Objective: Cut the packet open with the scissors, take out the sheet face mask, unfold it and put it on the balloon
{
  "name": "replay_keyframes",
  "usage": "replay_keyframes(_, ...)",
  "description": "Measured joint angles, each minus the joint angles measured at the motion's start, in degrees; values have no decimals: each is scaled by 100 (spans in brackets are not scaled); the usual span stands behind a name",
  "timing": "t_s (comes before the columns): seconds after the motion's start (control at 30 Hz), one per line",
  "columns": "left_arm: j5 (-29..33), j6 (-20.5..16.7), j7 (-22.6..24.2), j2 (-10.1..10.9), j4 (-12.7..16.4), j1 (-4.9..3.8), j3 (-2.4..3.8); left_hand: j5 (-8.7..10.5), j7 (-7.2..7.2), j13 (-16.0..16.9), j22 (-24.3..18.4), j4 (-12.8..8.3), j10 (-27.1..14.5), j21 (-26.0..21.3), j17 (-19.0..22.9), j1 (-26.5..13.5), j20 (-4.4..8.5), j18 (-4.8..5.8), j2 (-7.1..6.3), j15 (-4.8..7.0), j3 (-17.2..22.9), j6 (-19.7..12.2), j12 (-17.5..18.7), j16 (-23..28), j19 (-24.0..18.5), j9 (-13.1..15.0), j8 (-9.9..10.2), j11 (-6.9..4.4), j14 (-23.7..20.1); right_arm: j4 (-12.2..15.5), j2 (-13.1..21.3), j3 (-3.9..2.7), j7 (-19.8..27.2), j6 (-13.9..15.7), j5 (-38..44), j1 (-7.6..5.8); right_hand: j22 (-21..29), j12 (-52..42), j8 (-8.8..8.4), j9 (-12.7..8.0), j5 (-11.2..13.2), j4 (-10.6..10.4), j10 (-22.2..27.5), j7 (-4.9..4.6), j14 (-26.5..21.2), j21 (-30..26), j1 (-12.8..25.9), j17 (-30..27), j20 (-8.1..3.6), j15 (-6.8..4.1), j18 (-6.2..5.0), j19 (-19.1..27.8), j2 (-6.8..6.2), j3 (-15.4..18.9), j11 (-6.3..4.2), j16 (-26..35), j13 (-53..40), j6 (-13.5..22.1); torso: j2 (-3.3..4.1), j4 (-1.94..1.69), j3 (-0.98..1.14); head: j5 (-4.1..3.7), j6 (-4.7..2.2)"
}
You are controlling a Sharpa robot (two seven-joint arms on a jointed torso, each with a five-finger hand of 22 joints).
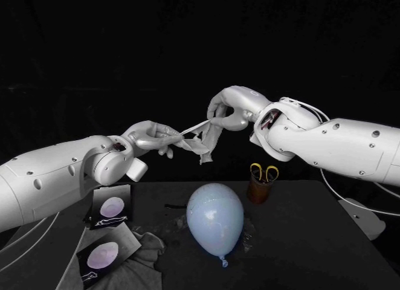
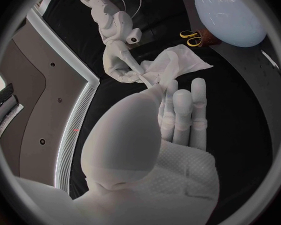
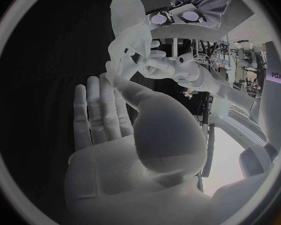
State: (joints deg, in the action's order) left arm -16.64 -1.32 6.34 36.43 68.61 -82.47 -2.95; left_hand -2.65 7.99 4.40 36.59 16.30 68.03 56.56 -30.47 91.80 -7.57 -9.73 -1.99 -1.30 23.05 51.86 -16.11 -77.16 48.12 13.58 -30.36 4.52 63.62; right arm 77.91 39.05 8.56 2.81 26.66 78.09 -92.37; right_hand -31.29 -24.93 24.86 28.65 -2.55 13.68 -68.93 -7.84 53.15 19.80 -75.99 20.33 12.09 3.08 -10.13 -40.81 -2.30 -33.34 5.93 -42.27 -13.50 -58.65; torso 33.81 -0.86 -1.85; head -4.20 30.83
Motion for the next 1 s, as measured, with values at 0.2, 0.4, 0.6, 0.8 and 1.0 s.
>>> replay_keyframes(0.2,18,3,34,-33,-108,-39,13,1,9,6,0,-8,60,0,-76,-23,8,2,-23,17,87,-30,49,-14,15,0,-28,-4,60,-228,-130,8,12,-208,142,-47,-17,0,0,-3,4,-2,-18,1,8,0,0,0,0,7,1,0,1,15,-18,0,-1,1,2,0,1,8,-19)
replay_keyframes(0.4,50,-7,117,-99,-337,-105,41,2,-1,12,9,-10,70,21,-96,-60,-1,4,-59,34,134,-41,82,-21,42,0,-47,-14,80,-324,-208,15,17,-391,389,-63,-27,1,-1,-18,5,-3,-18,2,8,0,-1,-1,0,7,3,0,2,16,-18,0,0,3,5,4,5,16,-25)
replay_keyframes(0.6,68,31,193,-182,-619,-270,62,4,-2,17,9,-28,113,22,-169,-64,0,5,-64,26,167,-41,109,-44,43,0,-49,-10,149,-339,-266,15,4,-438,778,-70,-52,3,-6,-22,15,-26,-19,30,38,26,-1,-8,0,16,7,0,3,40,-19,0,-1,-8,7,7,7,9,-41)
replay_keyframes(0.8,60,207,213,-272,-817,-477,73,4,18,28,21,-42,161,45,-292,-96,19,7,-96,37,211,-63,164,-66,63,0,-56,-21,224,-339,-290,13,-28,-369,1085,-79,-72,22,-17,-22,-2,-42,-50,28,61,26,-1,-9,0,-2,40,0,3,54,-50,22,-13,-10,5,1,7,22,-58)
replay_keyframes(1.0,-18,494,158,-316,-953,-533,72,4,-1,50,23,-42,275,45,-349,-149,28,8,-149,55,244,-82,165,-94,97,0,-89,-34,283,-345,-282,13,-82,-213,1254,-105,-92,23,-4,-29,-4,-58,-52,32,62,67,-31,-10,1,-1,42,0,-26,38,-51,22,-33,-46,2,0,3,23,-65)
